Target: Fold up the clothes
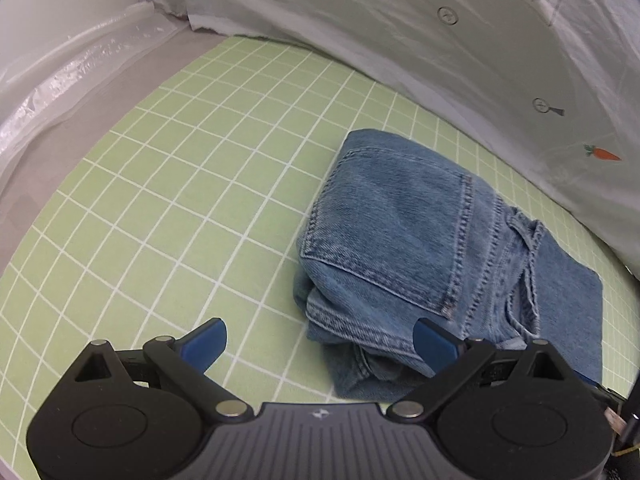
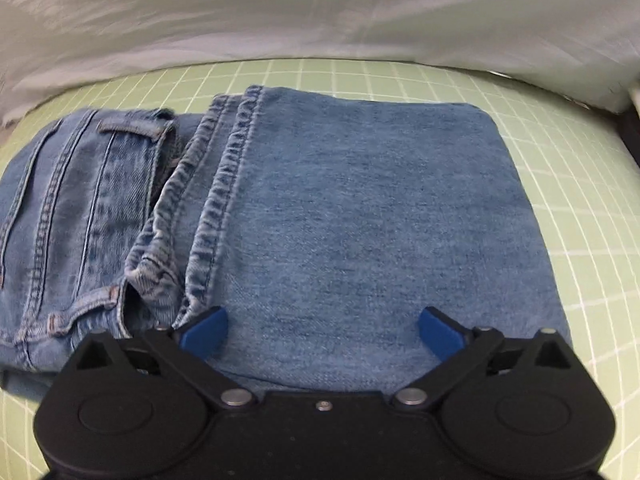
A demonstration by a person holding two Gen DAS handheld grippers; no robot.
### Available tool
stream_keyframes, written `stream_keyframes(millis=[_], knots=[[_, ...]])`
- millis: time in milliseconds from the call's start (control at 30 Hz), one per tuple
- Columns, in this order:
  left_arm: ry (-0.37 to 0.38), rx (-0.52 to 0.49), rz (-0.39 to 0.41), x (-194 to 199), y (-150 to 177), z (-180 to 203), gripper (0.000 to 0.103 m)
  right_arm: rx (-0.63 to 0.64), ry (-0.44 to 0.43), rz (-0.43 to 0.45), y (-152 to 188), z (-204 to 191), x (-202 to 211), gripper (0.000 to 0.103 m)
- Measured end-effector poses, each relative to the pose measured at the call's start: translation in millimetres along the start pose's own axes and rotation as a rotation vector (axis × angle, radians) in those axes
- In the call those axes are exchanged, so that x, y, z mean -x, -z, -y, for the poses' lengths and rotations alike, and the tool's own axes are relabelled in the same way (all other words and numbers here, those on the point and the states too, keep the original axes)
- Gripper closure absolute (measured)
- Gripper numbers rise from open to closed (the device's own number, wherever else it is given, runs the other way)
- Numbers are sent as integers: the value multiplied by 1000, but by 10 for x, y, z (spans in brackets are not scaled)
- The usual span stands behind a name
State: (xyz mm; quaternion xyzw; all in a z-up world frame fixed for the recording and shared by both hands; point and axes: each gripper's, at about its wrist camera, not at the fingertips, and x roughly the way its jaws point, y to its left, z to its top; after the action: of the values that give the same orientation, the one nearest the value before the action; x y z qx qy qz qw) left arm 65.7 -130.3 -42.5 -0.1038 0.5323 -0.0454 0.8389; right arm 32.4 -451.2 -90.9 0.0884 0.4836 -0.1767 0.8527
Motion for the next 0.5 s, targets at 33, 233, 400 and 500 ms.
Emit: stream_keyframes(millis=[33, 233, 400, 500], knots=[[-3, -1, -7, -56, -30, -5, 4, 2, -3, -1, -1, 5, -7, 0], [-3, 0, -59, -440, -223, -71, 4, -5, 2, 12, 3, -23, -9, 0], [103, 28, -80, -657, -368, -141, 5, -10, 4, 10, 2, -29, -10, 0], [172, 51, -91, -731, -398, -152, 16, -13, 5, 9, 1, -28, -13, 0]])
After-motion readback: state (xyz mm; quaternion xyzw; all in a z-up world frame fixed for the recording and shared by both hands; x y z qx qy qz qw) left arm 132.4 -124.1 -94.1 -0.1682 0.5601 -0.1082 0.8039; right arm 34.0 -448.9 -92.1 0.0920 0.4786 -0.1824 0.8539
